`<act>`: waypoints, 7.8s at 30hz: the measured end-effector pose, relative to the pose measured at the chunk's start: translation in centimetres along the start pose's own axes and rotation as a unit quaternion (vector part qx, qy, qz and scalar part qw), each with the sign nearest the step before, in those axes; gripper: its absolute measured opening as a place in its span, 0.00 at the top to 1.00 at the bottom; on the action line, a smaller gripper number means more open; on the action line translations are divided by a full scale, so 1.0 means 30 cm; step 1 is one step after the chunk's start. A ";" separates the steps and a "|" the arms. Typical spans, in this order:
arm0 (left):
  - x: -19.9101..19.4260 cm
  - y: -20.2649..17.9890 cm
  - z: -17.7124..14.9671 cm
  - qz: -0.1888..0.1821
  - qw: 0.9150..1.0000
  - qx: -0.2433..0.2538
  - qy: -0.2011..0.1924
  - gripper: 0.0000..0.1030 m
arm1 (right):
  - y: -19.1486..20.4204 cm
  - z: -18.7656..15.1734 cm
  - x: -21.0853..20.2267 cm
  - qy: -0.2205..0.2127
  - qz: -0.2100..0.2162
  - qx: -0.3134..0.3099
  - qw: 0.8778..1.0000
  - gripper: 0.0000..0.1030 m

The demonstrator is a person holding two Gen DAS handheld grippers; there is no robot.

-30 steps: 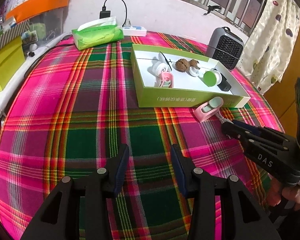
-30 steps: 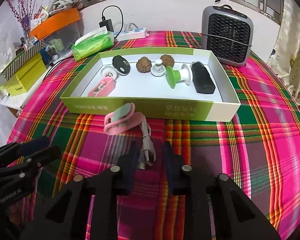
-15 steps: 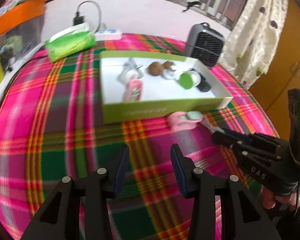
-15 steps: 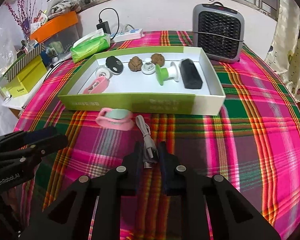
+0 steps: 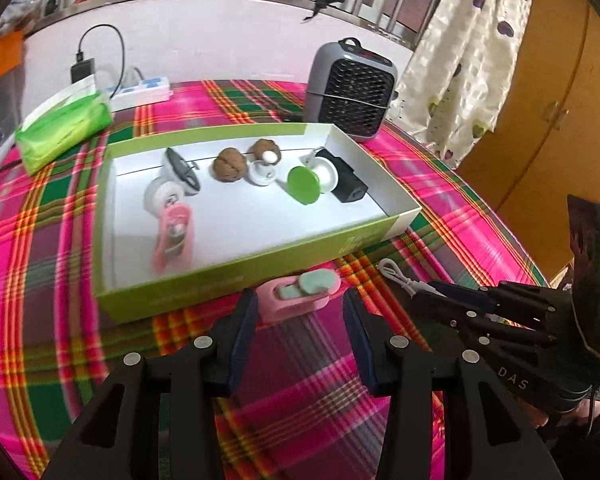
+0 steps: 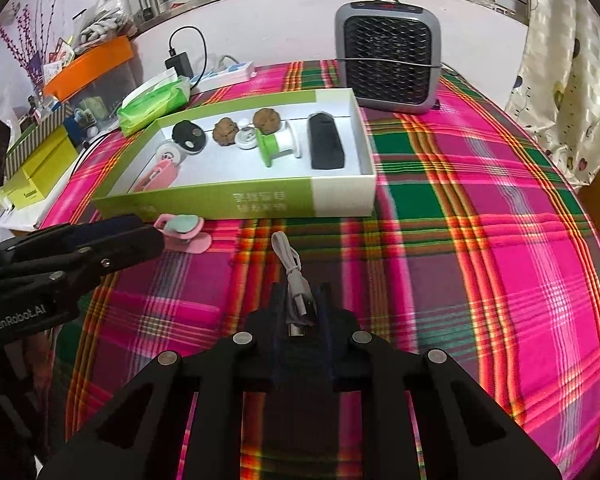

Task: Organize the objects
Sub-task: 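Grasp the white cable attached to the pink clip with the right tool, then grasp the pink clip body with the left tool while the right tool holds its cable, then carry the pink clip and its cable toward the box with both tools, then lower the pink clip and cable into the box with both tools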

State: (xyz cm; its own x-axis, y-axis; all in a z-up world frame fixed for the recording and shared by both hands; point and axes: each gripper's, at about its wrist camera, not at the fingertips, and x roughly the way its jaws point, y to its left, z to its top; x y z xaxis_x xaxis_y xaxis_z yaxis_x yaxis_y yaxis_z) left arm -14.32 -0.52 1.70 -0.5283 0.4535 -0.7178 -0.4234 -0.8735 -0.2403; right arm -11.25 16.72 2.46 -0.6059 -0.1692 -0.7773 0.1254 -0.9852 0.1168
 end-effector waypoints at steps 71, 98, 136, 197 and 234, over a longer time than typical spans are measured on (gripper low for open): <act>0.113 -0.118 0.018 0.066 0.997 0.043 0.028 0.85 | -0.089 -0.002 -0.002 -0.006 0.016 -0.004 1.000 0.84; -0.020 -0.160 -0.033 0.083 0.996 0.042 -0.010 0.85 | -0.033 -0.010 -0.054 -0.025 0.034 -0.025 0.999 0.84; -0.035 -0.118 -0.051 0.083 0.996 0.020 -0.006 0.85 | 0.010 -0.023 -0.005 -0.003 0.028 -0.068 0.997 0.86; 0.128 0.087 0.207 0.066 0.997 -0.027 -0.002 0.85 | -0.039 0.434 0.184 -0.031 0.056 -0.039 0.997 0.88; 0.189 0.097 0.204 0.070 0.997 -0.029 0.022 0.83 | -0.015 0.463 0.282 0.008 0.063 -0.053 0.997 0.88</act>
State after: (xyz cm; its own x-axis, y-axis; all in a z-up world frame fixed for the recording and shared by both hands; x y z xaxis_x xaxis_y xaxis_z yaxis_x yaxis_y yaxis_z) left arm -23.06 0.59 0.92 -0.5465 0.3196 -0.7741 -0.3044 -0.9369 -0.1719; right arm -27.35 15.37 4.43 -0.5680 -0.2898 -0.7703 0.2823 -0.9478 0.1484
